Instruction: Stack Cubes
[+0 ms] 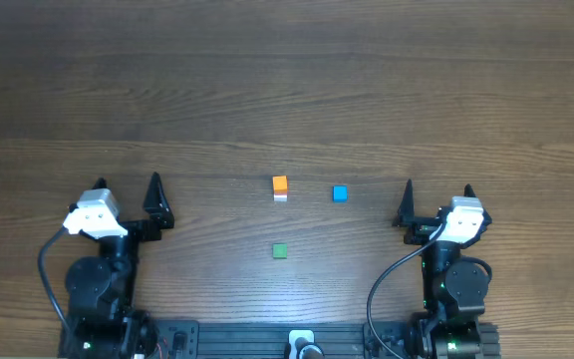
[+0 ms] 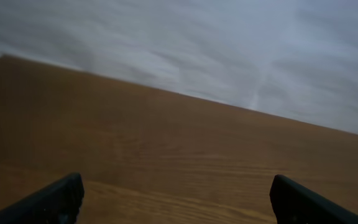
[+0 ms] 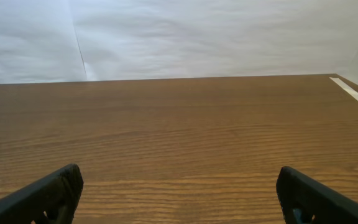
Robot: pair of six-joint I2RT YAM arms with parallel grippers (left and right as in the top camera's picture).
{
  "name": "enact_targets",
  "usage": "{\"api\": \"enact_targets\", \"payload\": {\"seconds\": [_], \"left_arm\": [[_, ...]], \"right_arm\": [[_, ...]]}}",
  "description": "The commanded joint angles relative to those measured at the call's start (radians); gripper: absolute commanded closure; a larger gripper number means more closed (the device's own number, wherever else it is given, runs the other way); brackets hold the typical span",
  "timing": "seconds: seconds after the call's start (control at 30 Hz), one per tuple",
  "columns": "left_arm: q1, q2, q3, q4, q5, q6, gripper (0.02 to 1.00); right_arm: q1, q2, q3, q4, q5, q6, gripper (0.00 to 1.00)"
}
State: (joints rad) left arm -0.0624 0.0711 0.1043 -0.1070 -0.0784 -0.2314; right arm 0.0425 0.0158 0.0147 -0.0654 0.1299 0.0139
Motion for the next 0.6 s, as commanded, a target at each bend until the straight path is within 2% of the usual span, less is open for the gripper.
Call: {"api": "enact_targets", "payload": {"seconds": [0.03,0.6], "left_arm": [[0.023,-0.045,-0.04,0.03,0.109,0.129,0.029],[0.043,-0.068,-0.097,0.029,0.112,0.127,0.018]], "right_arm": [[0.0,-0.009,-0.009,0.002,-0.009,-0.004,0.007],[0.0,-0.009,-0.009,0.002,-0.009,-0.004,0.007]]}}
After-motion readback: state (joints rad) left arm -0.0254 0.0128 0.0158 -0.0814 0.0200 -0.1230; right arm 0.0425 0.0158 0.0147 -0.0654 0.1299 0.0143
